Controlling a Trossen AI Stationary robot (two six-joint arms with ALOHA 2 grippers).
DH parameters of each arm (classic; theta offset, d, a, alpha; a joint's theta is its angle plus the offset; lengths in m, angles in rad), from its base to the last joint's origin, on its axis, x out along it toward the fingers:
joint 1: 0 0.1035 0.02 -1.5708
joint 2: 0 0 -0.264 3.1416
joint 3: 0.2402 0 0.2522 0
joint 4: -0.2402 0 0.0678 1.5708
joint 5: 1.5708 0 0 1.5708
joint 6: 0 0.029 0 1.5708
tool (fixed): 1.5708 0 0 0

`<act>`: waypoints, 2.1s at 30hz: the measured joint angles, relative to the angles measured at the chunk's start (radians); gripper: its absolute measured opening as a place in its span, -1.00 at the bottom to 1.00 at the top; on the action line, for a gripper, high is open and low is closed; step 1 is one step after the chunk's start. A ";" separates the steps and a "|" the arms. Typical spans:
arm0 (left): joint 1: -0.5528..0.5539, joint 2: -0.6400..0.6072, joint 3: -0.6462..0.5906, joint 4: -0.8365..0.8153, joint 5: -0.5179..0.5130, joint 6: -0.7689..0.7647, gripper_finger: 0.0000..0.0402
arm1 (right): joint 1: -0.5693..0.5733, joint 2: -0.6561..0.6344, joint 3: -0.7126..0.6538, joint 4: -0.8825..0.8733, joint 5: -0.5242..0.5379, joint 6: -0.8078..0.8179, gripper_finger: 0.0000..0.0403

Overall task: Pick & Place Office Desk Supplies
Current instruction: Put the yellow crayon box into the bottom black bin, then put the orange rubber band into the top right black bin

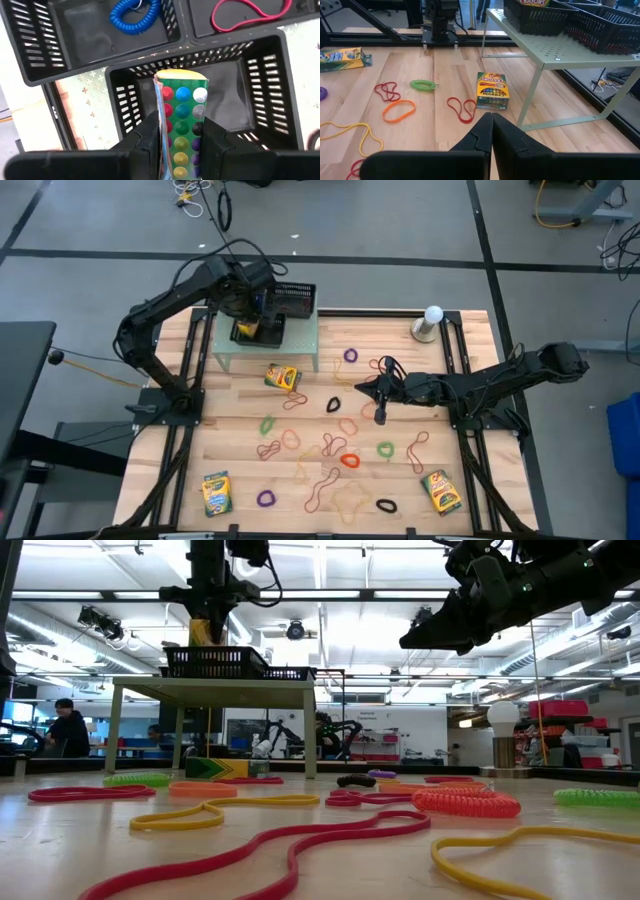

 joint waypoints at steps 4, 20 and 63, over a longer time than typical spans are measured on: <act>-0.007 0.000 0.000 -0.002 -0.005 0.005 -0.52 | 0.000 0.000 0.000 0.000 0.000 0.000 -0.94; -0.026 0.000 0.000 -0.004 -0.050 0.031 -0.09 | 0.000 0.000 0.000 0.000 0.001 0.000 -0.94; -0.672 -0.355 -0.522 0.880 -0.023 0.709 -0.78 | 0.000 0.000 0.000 0.014 0.021 -0.009 -0.94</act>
